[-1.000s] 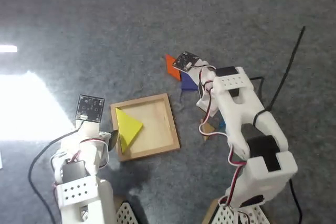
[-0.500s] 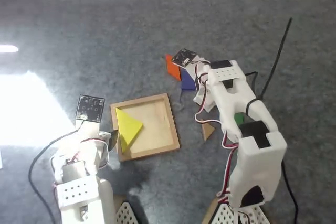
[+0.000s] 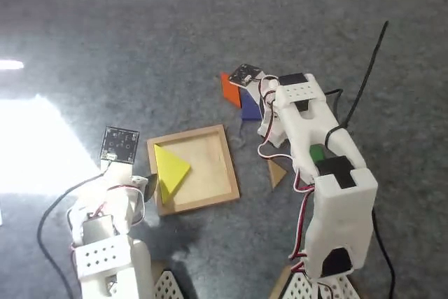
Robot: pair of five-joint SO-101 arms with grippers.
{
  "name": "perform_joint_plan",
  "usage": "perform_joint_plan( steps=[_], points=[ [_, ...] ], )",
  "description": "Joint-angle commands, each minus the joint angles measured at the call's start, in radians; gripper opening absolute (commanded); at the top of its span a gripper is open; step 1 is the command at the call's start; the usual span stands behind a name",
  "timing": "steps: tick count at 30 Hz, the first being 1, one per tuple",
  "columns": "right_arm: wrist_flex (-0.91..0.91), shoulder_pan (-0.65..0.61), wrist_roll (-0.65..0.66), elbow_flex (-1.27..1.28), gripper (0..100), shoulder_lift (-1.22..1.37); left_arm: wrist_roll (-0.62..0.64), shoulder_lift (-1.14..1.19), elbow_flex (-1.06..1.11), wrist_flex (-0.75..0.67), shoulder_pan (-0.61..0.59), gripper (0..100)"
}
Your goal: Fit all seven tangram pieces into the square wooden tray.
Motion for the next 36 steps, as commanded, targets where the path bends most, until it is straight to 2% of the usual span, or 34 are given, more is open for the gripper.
perform_joint_plan(
  steps=[1,9,15,24,31,36],
  points=[
    [0.012,0.015,-0.014,-0.023,27.0,0.002,-0.008,0.005,-0.010,-0.028,0.000,32],
    [0.010,0.018,-0.048,-0.023,20.6,-0.001,-0.008,0.005,-0.010,-0.028,0.000,32],
    [0.012,0.019,-0.052,-0.014,20.2,-0.024,-0.008,0.005,-0.010,-0.028,0.000,32],
    [-0.002,0.001,-0.058,0.144,20.2,-0.257,-0.008,0.005,-0.010,-0.028,0.000,32],
    [-0.082,-0.022,-0.057,0.273,20.2,-0.440,-0.008,0.005,-0.010,-0.028,0.000,32],
    [-0.074,-0.120,-0.049,0.275,20.2,-0.498,-0.008,0.005,-0.010,-0.028,0.000,32]
  ],
)
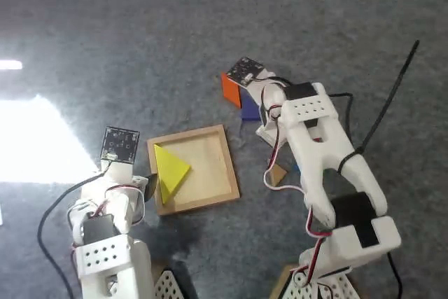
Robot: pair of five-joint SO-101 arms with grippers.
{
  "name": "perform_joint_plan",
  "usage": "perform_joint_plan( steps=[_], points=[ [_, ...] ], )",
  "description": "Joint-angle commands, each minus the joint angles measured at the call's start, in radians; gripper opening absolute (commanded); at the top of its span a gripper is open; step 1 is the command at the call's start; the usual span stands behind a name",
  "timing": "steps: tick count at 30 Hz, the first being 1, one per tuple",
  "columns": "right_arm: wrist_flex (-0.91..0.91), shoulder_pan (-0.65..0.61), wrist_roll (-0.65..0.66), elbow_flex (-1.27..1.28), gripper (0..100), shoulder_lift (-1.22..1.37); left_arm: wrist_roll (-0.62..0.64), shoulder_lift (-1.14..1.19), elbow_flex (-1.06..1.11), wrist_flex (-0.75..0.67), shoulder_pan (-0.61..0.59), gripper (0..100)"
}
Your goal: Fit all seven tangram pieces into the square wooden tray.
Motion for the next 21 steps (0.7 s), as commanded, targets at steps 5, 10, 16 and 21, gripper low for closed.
perform_joint_plan(
  steps=[5,10,16,21],
  points=[
    [-0.015,-0.166,0.000,-0.005,20.2,-0.058,-0.008,0.005,-0.010,-0.028,0.000,32],
    [-0.041,-0.031,-0.097,0.026,20.3,-0.051,-0.008,0.005,-0.010,-0.028,0.000,32],
    [-0.091,0.012,-0.166,0.060,34.0,-0.042,-0.008,0.005,-0.010,-0.028,0.000,32],
    [-0.119,0.042,-0.167,0.060,34.6,-0.018,-0.008,0.005,-0.010,-0.026,0.000,32]
  ],
)
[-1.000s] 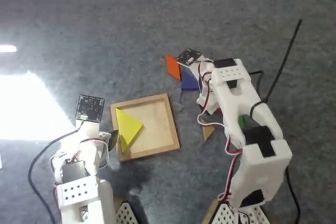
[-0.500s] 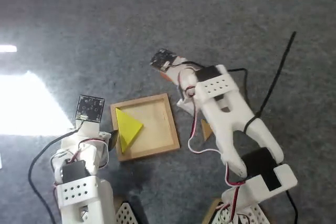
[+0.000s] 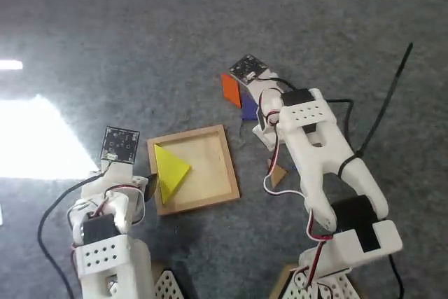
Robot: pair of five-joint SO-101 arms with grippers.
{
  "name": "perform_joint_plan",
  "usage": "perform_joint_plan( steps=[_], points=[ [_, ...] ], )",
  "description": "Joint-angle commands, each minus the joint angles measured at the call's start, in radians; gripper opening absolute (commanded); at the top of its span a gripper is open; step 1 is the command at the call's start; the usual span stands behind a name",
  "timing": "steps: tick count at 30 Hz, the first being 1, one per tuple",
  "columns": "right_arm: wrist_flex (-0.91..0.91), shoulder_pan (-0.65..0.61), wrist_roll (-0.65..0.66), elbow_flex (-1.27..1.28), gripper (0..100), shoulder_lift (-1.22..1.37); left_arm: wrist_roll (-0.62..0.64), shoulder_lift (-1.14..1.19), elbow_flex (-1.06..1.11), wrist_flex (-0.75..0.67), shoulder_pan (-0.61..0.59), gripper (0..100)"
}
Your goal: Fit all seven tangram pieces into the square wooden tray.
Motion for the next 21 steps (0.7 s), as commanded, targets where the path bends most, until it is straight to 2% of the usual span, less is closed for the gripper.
perform_joint_plan(
  steps=[1,6,21],
  points=[
    [-0.045,0.024,-0.014,-0.011,32.9,0.019,-0.008,0.005,-0.010,-0.026,0.000,32],
    [-0.094,0.054,-0.014,-0.077,26.7,0.160,-0.008,0.005,-0.010,-0.026,0.000,32],
    [-0.059,0.085,-0.031,-0.157,26.8,0.211,-0.008,0.005,-0.010,-0.026,0.000,32]
  ],
)
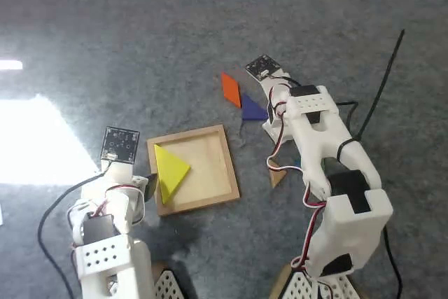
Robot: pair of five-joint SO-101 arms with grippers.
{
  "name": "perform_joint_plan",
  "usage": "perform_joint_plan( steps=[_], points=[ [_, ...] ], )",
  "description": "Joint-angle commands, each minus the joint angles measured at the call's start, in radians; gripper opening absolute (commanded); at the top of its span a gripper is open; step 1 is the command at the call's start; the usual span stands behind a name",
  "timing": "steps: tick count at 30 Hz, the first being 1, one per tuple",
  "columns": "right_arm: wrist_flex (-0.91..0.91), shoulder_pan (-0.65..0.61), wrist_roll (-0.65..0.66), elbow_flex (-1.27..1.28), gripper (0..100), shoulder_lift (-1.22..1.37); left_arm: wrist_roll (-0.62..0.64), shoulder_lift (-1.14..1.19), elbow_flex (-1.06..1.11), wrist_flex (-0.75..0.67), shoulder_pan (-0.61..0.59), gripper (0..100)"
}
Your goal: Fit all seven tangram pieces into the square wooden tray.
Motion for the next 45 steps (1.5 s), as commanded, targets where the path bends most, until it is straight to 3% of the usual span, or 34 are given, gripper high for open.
perform_joint_plan(
  steps=[1,5,11,17,38,45],
  points=[
    [0.010,0.010,-0.048,-0.060,26.8,-0.018,-0.008,0.005,-0.010,-0.026,0.000,32],
    [0.012,-0.004,-0.135,-0.057,29.4,-0.007,-0.008,0.005,-0.010,-0.026,0.000,32],
    [0.005,-0.039,-0.147,-0.057,39.9,-0.007,-0.008,0.005,-0.010,-0.026,0.000,32],
    [-0.015,-0.038,-0.224,-0.058,39.8,-0.007,-0.008,0.005,-0.010,-0.026,0.000,32],
    [0.070,0.019,-0.242,-0.183,39.7,0.122,-0.008,0.005,-0.010,-0.023,0.000,32],
    [0.071,0.012,-0.249,-0.180,23.3,0.124,-0.008,0.005,-0.010,-0.023,0.000,32]
  ],
)
